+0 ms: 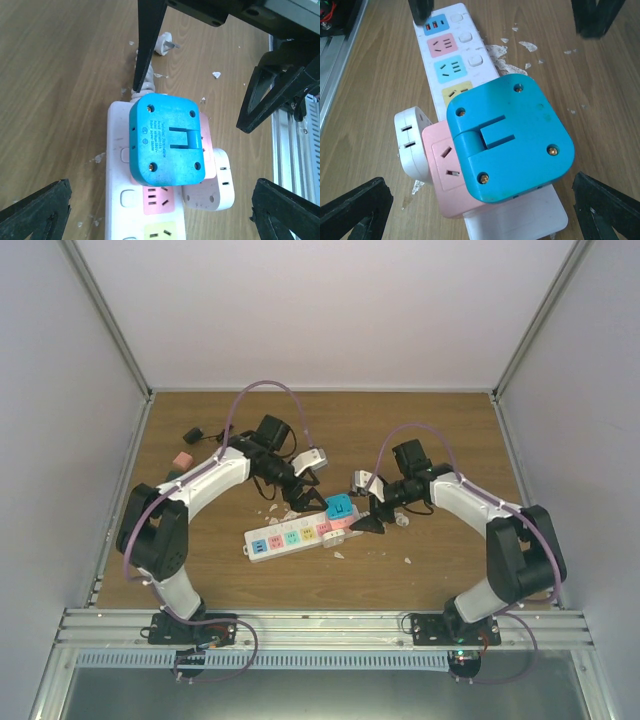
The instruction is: Pull the plug off the socket
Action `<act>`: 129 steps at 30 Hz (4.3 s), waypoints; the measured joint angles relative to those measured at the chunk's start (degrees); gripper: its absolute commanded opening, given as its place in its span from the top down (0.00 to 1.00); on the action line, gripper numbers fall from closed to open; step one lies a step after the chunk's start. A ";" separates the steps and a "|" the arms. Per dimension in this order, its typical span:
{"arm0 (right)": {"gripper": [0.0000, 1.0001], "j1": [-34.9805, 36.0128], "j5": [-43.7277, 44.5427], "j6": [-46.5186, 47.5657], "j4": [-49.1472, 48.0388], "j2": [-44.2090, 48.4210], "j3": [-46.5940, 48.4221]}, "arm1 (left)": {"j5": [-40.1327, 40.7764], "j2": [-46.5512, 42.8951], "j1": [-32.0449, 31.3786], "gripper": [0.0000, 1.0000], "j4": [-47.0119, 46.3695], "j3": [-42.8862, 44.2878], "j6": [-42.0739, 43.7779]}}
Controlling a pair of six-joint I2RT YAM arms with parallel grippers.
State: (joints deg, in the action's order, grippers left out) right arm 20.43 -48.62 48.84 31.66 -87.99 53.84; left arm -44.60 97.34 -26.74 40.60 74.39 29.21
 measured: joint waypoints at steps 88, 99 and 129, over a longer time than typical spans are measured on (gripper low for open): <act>0.09 2.49 -12.24 -9.75 -27.10 1.68 -10.82 | 15.67 -5.51 -7.34 0.94 -2.25 -8.13 14.82; 0.09 5.44 -9.84 -15.21 -40.74 -1.68 -15.37 | 14.49 -7.19 -5.81 0.92 0.00 -9.38 19.71; 0.21 9.49 -7.65 -18.03 -50.34 -13.11 -13.27 | 10.95 -7.17 -5.33 0.96 -0.02 -10.05 20.35</act>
State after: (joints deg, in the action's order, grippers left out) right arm 29.91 -56.27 30.81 -18.68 -101.10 40.58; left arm -33.65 90.17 -32.08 40.58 64.34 49.56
